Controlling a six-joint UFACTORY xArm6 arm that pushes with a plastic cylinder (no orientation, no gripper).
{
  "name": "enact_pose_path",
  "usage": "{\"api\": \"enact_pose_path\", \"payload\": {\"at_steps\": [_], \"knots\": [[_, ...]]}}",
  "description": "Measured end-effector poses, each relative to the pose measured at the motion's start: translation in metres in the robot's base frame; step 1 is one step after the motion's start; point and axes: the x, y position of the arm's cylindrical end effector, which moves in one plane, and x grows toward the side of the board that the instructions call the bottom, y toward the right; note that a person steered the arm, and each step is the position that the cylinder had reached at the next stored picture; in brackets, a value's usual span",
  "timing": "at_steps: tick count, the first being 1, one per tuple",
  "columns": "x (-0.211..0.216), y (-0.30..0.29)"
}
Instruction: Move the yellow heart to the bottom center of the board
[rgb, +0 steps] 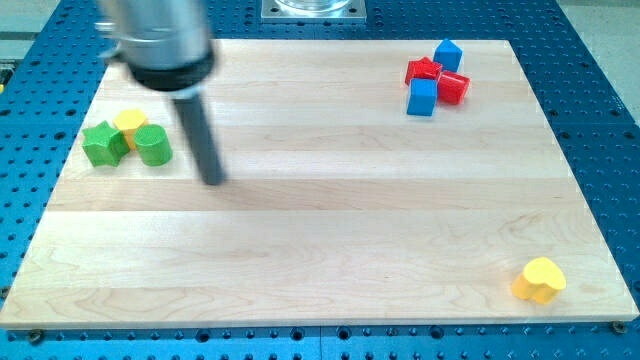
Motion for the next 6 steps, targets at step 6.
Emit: {"api": "enact_pose_path", "payload": {"at_steps": [6], "knots": [[0.143, 0.219]]}}
